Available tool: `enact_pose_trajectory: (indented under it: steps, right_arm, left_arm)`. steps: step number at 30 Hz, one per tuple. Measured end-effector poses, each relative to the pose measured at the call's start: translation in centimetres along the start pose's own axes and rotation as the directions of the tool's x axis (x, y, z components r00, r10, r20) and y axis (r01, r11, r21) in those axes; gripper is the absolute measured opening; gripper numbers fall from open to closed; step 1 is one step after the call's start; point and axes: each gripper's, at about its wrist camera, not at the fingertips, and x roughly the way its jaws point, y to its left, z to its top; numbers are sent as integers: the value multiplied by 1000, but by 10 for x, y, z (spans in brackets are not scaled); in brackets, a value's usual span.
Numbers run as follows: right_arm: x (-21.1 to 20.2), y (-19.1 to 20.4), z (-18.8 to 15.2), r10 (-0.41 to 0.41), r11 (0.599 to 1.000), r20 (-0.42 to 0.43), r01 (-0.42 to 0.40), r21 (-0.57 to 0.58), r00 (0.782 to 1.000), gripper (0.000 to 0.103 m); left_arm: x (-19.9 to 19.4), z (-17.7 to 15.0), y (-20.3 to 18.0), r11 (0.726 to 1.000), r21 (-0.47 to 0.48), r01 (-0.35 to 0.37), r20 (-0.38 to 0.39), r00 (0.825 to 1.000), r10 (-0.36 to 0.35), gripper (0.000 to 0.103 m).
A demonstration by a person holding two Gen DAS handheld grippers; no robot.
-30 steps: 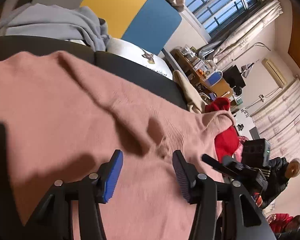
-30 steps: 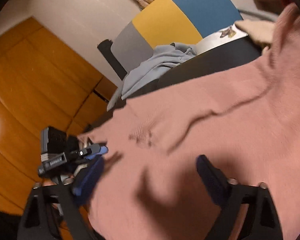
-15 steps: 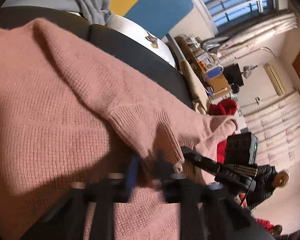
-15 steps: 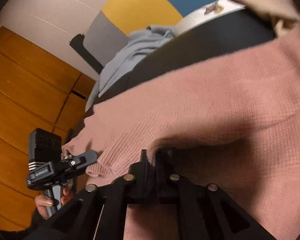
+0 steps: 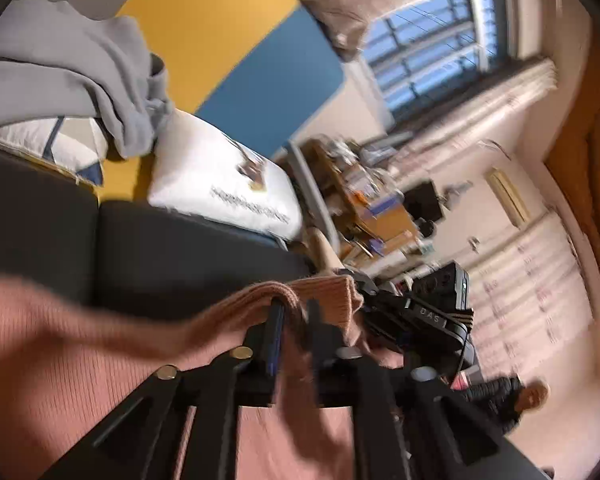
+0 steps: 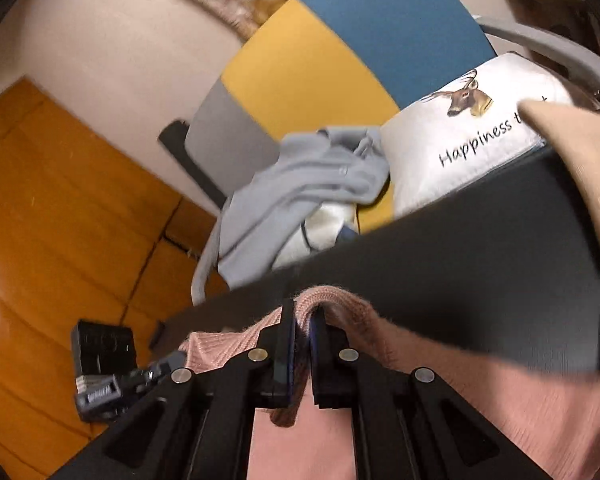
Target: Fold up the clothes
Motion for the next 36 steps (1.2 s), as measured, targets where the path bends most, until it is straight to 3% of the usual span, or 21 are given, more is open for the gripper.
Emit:
enact_pose_trajectory:
  steps: [1,2,4,6,8,11,13,16,18,19,20,22,25,29,32,36]
  right_arm:
    - [7,-11,13,9,998,8,-9,55,1000,18]
    - [12,-22,23,14,994,-5,-13,107,1000,42]
    - [15,-38,37,-2,988,17,0,157,1000,63]
    - [8,-41,39,12,989,36,-17,149,999,63]
    - [-2,-32,32,-4,998,62,0,68,998,63]
    - [-12,-7,1,-32,994,20,34,-106,999,63]
    - [-5,6,-24,-111,968,-9,106,-228,994,64]
    - [19,17,-60,-286,884,-25,254,-392,958,65]
    - [40,14,-74,-382,840,-46,326,-433,923,65]
    - [45,15,-79,-399,828,-30,346,-442,916,67]
    - [50,17,-84,-412,814,-6,366,-451,911,77]
    - [60,24,-89,-427,803,-12,373,-465,904,93]
    - [80,37,-100,-495,745,-5,421,-517,869,103]
    - [94,50,-108,-484,756,-3,417,-504,875,103]
    - [110,61,-117,-480,767,4,422,-484,877,103]
    - [127,74,-124,-477,765,11,421,-487,879,103]
  left_arm:
    - [5,10,7,999,-38,-30,15,999,31,27]
    - [9,20,14,996,-73,-59,31,998,61,28]
    - [3,23,25,990,-94,-103,81,991,110,28]
    - [-5,14,35,987,-70,-142,101,984,148,29]
    - [-13,5,44,982,-42,-186,118,975,190,30]
    - [-16,-18,50,940,72,-332,127,938,322,30]
    - [-18,-33,54,897,139,-420,155,904,399,30]
    - [-28,-48,69,861,148,-486,168,871,462,31]
    - [-38,-50,84,888,87,-452,158,886,436,31]
    - [-46,-50,92,898,54,-438,171,890,424,31]
    - [-53,-49,99,895,33,-445,184,883,432,31]
    - [-64,-48,113,906,4,-422,191,890,414,29]
    - [-79,-43,128,906,-12,-424,198,887,417,26]
    - [-94,-35,138,889,3,-459,204,870,449,26]
    - [-108,-26,156,895,-24,-445,206,874,440,21]
    - [-124,-23,170,890,-60,-452,221,863,453,19]
